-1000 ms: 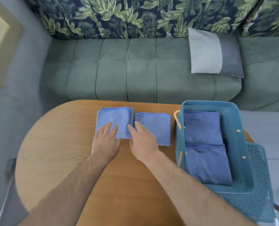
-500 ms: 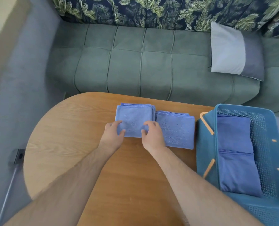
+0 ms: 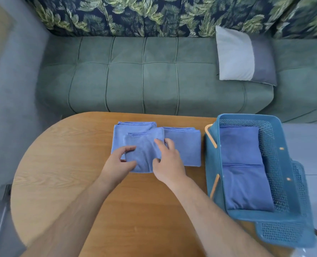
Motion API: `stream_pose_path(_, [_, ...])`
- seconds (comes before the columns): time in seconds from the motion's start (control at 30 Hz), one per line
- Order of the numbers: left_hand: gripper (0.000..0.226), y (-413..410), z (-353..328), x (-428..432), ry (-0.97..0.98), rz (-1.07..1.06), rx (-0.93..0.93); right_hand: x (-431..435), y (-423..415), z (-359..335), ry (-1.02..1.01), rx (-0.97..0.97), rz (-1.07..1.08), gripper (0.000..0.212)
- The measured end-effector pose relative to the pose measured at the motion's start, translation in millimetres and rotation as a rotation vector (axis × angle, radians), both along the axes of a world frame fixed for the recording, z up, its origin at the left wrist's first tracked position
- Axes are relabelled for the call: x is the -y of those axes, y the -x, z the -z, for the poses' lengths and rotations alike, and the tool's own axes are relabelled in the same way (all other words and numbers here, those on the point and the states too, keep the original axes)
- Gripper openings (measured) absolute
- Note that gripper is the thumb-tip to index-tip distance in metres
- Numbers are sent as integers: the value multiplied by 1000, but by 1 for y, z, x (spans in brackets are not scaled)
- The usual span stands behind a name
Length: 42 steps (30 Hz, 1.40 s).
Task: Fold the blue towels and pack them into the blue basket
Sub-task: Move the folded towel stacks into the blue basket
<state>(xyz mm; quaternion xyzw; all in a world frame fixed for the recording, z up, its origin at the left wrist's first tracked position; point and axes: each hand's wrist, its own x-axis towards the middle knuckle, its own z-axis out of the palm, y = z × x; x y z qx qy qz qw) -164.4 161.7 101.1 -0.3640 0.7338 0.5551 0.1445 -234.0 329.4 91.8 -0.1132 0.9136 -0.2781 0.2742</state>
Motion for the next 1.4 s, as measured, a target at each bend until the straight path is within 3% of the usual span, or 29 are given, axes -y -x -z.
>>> stream_pose_path(0.17, [45, 16, -35, -65, 259, 190, -302, -64, 5, -41, 59, -164, 101, 69])
stream_pose_path(0.37, [49, 60, -46, -173, 273, 441, -399, -183, 28, -71, 22, -282, 298, 64])
stream_pose_path(0.57, [53, 111, -30, -267, 551, 652, -356, -265, 68, -51, -57, -227, 349, 67])
stream_pose_path(0.83, [32, 142, 13, -294, 1082, 849, -155, -267, 93, 0, -205, -137, 186, 70])
stream_pose_path(0.93, [37, 143, 21, -294, 1276, 853, -151, -264, 92, 10, -464, -372, 85, 65])
stream_pose_path(1.0, [39, 146, 21, -294, 1328, 894, -178, -262, 88, 19, -546, -511, -27, 60])
stream_pose_path(1.07, [39, 150, 24, -293, 1344, 998, -198, -261, 85, 34, -481, -533, -138, 64])
stream_pose_path(1.23, [44, 163, 35, -295, 1270, 1171, -118, -262, 98, 67, -493, -406, -170, 65])
stream_pose_path(1.4, [45, 170, 41, -300, 1251, 1203, -50, -259, 105, 70, -502, -276, -257, 62])
